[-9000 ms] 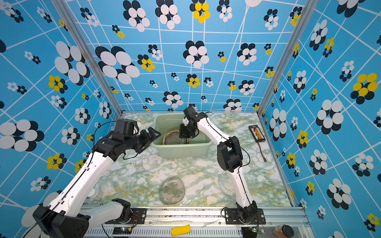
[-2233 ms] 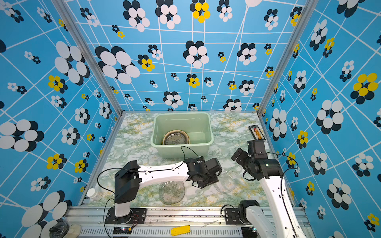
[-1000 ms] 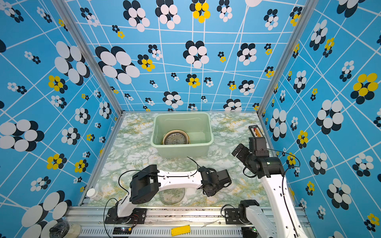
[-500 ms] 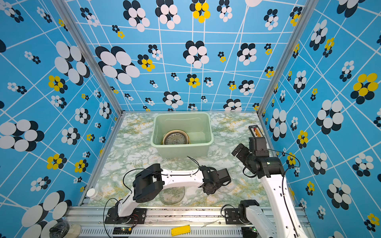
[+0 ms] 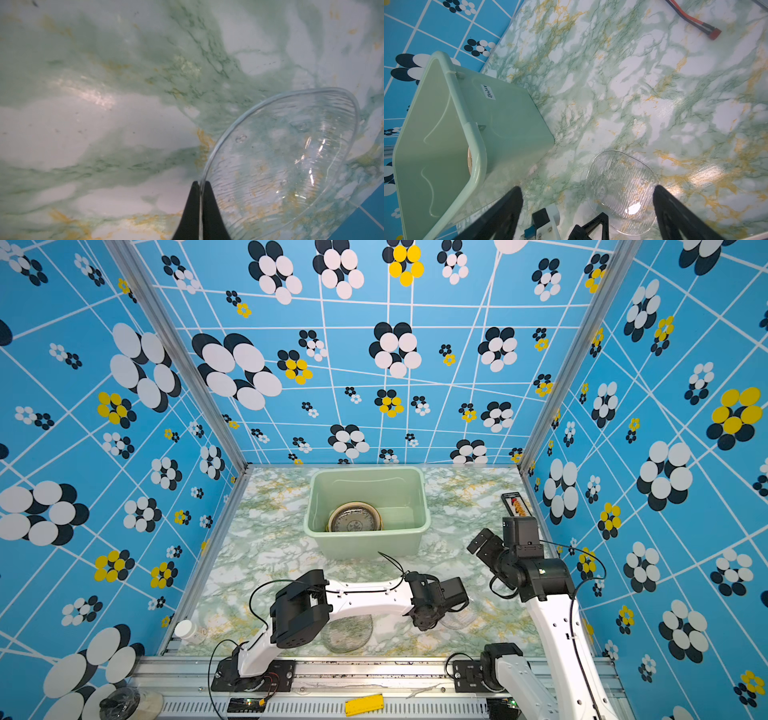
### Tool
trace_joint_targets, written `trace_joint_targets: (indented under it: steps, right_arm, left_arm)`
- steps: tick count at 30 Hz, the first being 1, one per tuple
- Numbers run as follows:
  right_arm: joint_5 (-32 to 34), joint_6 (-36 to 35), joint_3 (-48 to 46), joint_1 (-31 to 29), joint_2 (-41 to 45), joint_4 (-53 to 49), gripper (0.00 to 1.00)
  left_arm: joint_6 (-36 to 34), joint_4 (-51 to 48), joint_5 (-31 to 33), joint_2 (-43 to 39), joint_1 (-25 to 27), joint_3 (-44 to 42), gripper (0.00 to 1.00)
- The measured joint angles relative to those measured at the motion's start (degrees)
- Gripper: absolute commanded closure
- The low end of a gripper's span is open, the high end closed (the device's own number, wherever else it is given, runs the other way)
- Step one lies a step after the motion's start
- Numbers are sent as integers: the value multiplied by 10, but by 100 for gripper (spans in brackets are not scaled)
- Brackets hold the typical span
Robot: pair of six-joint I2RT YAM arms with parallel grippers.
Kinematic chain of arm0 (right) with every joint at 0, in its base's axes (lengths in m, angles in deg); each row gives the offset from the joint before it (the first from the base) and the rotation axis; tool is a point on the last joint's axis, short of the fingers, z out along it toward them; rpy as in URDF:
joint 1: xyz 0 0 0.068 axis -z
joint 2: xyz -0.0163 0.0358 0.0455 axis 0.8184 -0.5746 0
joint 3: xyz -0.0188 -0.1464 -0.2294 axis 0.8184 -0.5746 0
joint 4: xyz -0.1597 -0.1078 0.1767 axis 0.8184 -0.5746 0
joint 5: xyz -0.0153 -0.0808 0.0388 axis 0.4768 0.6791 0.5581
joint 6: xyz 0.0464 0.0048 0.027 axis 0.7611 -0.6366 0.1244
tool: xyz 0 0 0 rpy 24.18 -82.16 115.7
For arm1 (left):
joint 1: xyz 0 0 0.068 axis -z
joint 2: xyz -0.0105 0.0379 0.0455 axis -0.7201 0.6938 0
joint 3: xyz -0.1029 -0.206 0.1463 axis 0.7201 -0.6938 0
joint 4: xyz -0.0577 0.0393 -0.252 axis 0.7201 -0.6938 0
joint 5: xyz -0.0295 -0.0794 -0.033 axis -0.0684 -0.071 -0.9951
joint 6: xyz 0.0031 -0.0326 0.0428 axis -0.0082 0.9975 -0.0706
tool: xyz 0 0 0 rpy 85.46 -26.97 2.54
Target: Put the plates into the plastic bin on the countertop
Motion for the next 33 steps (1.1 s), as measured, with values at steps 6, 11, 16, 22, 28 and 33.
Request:
trace_joint_targets:
  steps: [6, 11, 16, 22, 28, 33]
  right_arm:
    - [0, -3, 0, 0, 1, -1, 1]
    - [-4, -20, -5, 0, 0, -1, 1]
    - [-52, -39, -30, 0, -18, -5, 1]
    - [-196, -60, -103, 1, -36, 23, 1]
    - [-300, -88, -161, 1, -60, 49, 8]
    - [-348, -110, -214, -10, -104, 91, 23]
  left_arm:
    - [-12, 11, -2, -17, -6, -28, 100]
    - [-52, -3, -12, -66, -34, -92, 100]
    - [-132, -28, -47, -115, -86, -138, 100]
    - [-254, -58, -96, -142, -128, -168, 100]
    - [-301, -54, -138, -199, -140, -242, 100]
    - [-316, -53, -146, -201, -143, -244, 100]
